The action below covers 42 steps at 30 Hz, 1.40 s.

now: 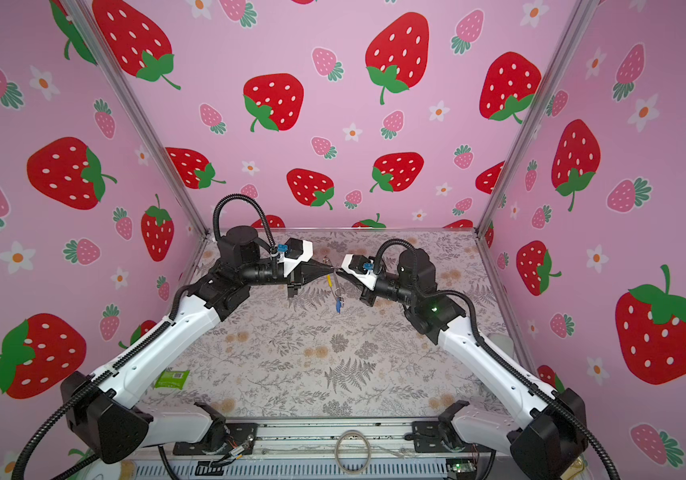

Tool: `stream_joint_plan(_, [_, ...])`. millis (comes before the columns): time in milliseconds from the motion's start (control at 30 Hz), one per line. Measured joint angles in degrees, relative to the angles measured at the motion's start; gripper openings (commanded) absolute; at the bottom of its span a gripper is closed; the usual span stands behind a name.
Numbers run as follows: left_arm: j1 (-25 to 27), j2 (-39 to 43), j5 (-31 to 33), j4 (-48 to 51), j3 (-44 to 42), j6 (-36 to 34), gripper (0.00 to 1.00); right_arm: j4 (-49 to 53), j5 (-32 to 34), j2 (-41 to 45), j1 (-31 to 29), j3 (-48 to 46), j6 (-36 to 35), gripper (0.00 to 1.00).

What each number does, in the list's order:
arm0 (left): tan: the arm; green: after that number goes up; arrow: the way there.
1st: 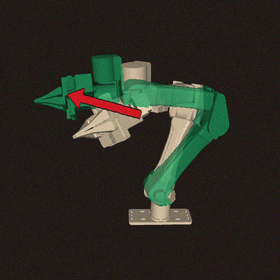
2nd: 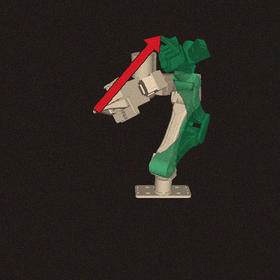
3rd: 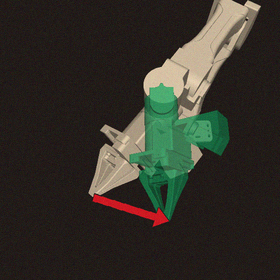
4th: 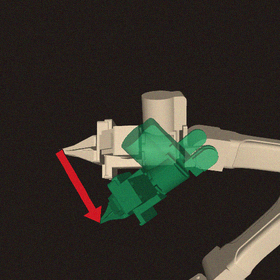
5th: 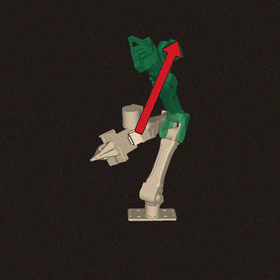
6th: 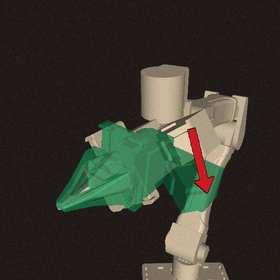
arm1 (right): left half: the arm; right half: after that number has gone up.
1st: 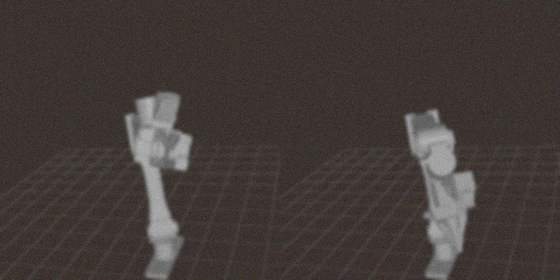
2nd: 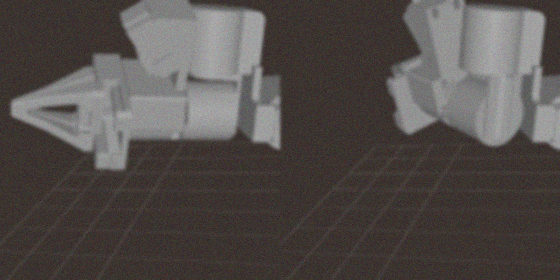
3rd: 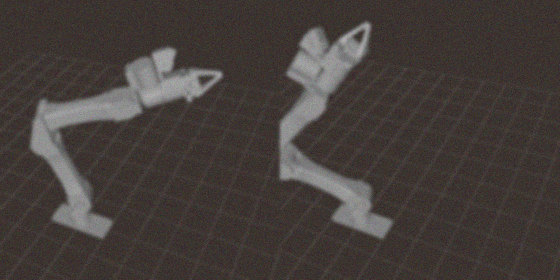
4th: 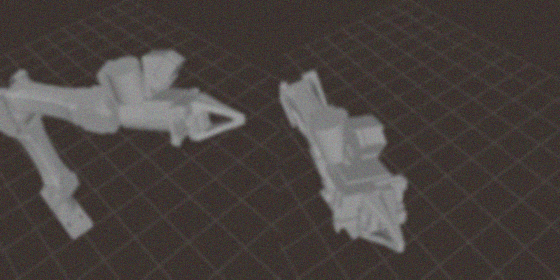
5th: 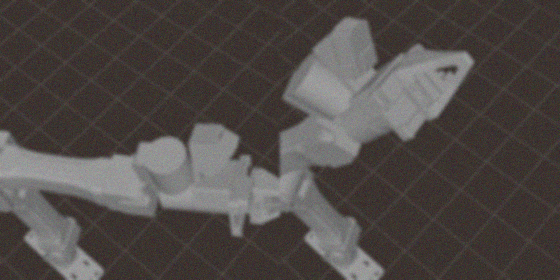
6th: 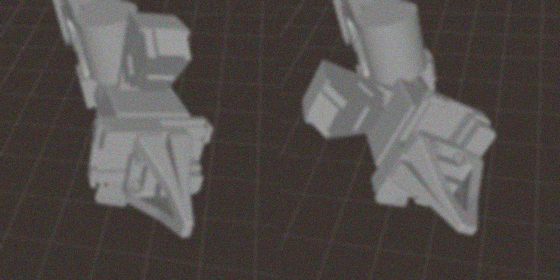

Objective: Put the keys on the keyring

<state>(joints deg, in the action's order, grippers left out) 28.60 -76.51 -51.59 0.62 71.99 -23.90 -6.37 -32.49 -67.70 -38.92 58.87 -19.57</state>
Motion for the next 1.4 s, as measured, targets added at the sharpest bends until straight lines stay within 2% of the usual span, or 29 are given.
stream_joint_plan(400, [0.3, 0.3, 2.3, -11.9, -5.2, 7.1, 0.0, 0.1, 0.9, -1.7, 0.1, 1.0, 0.0, 0.0])
stream_joint_plan(700, [2.3, 0.3, 6.6, -20.9, -9.2, 10.8, 0.0, 0.0, 2.5, -2.3, 0.1, 1.6, 0.1, 0.0])
stream_joint_plan(833, [3.2, 0.2, 8.5, -24.8, -11.0, 11.8, 0.0, 0.0, 3.0, -2.5, 0.1, 1.7, 0.5, 0.17])
stream_joint_plan(933, [3.3, 0.2, 9.2, -26.4, -11.5, 11.9, 0.0, 0.1, 3.4, -2.4, 0.6, 1.7, 0.7, 0.24])
stream_joint_plan(1200, [2.5, 0.2, 8.9, -27.8, -12.8, 11.0, 0.0, -0.2, 2.7, 1.4, 5.2, 0.6, 2.6, 0.32])
stream_joint_plan(1400, [2.3, 0.2, 6.9, -27.8, -13.4, 8.7, 0.0, -1.4, -3.6, 2.4, 5.4, 0.6, 4.3, 0.3])
